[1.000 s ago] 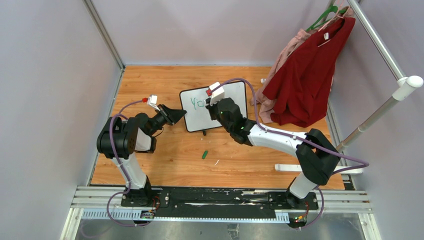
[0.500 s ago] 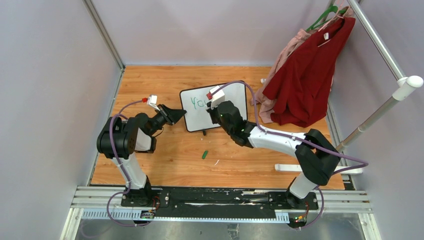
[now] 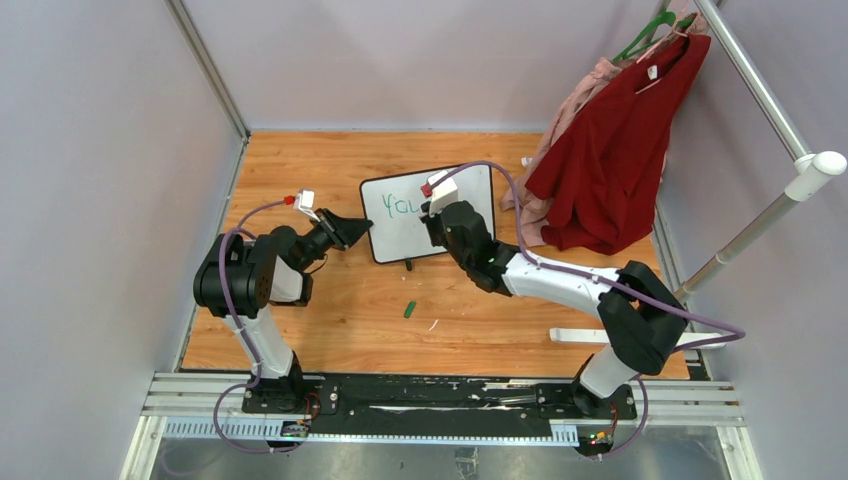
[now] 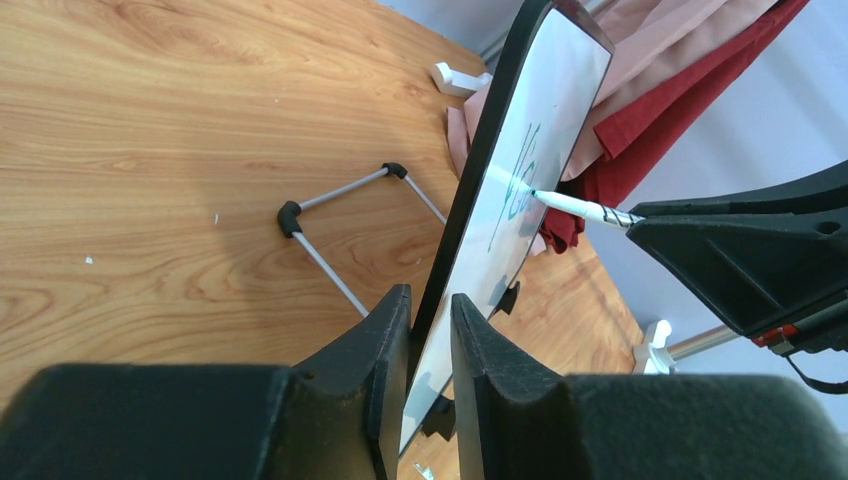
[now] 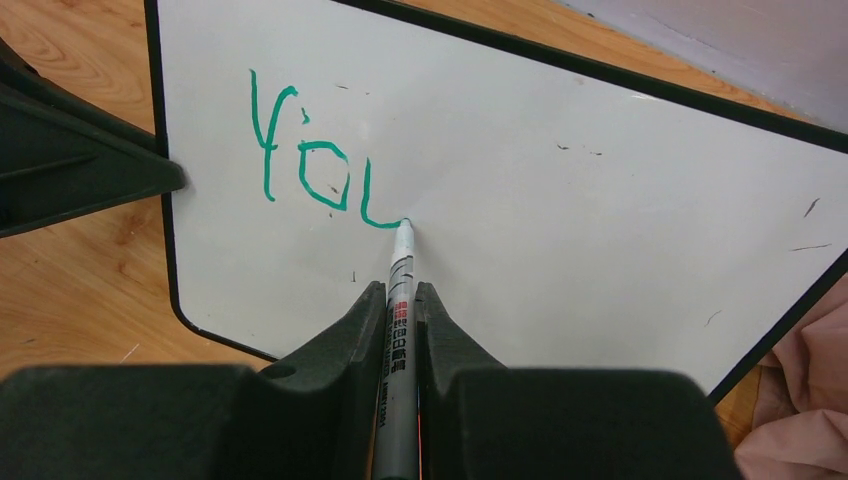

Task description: Write a sentence on the whiteboard

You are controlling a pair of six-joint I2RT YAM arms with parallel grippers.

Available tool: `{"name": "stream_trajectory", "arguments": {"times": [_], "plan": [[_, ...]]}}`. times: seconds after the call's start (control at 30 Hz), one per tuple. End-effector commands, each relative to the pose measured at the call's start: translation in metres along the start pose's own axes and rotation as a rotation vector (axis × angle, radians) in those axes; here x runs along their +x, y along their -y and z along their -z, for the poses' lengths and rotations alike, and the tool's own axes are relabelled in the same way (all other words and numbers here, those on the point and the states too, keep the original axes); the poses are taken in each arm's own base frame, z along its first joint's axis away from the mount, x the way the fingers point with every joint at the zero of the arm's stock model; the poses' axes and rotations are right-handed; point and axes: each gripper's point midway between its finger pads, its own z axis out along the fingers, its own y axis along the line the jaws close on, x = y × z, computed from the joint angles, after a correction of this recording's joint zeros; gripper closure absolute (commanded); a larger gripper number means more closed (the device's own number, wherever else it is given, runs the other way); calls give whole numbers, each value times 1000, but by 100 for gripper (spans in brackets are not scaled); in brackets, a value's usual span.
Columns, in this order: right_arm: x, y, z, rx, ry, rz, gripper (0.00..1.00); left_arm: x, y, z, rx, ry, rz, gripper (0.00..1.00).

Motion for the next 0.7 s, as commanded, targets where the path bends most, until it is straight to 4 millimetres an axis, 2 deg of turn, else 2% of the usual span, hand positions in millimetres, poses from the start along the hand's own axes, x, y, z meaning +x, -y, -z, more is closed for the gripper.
{"name": "stream_trajectory", "arguments": {"times": [0.0,0.67], "plan": [[-9,14,4,45,16,-9,100,-8,10,-3,46,20,-48,74],[-40,11,-7,38,63,-8,100,-7,9,-3,46,19,-47,74]]}}
